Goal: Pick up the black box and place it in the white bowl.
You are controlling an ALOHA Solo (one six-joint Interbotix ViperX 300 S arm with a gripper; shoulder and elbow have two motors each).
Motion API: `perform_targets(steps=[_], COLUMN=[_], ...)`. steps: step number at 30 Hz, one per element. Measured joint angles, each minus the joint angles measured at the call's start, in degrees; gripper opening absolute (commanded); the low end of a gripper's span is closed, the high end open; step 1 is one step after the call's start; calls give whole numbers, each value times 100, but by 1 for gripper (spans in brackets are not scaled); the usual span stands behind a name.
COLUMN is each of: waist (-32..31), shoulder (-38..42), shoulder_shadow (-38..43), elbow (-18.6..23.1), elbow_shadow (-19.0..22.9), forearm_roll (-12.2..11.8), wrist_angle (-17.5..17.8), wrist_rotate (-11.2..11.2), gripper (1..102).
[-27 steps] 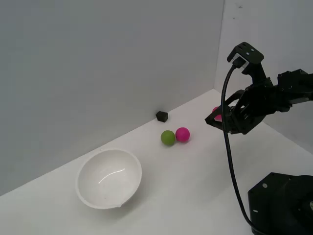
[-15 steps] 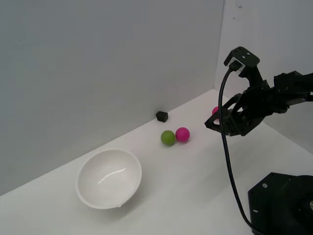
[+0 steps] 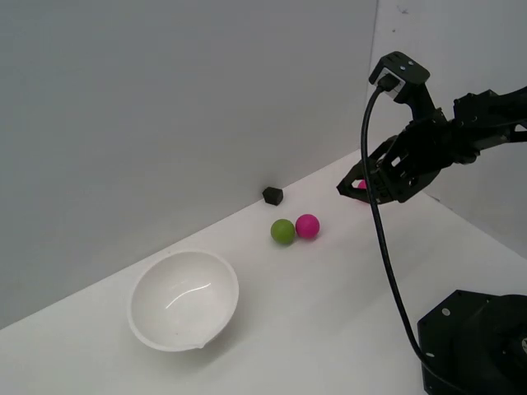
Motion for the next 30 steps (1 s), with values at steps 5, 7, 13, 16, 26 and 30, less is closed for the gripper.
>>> perform_targets(steps=[5,7,13,16,26,30], waist=[0,-62,-299,-457,-1099,-1266], shoulder=[-483,-633,-1274,-1608,-2285,-2663], shoulder_shadow=[-466,-624,-1274,-1626,-2294,-2663], elbow=[-255,-352,-782,-932,-976,-976], elbow_shadow=[-229,-334,-765,-896,-949,-949], forearm_roll=[0,0,-35,-123,-272,-325], wrist_angle=[9,-9,-9,-202,-1529,-1793], wrist_rotate=[9,9,0,0,9,9], gripper=[56,59,75,76,76,76])
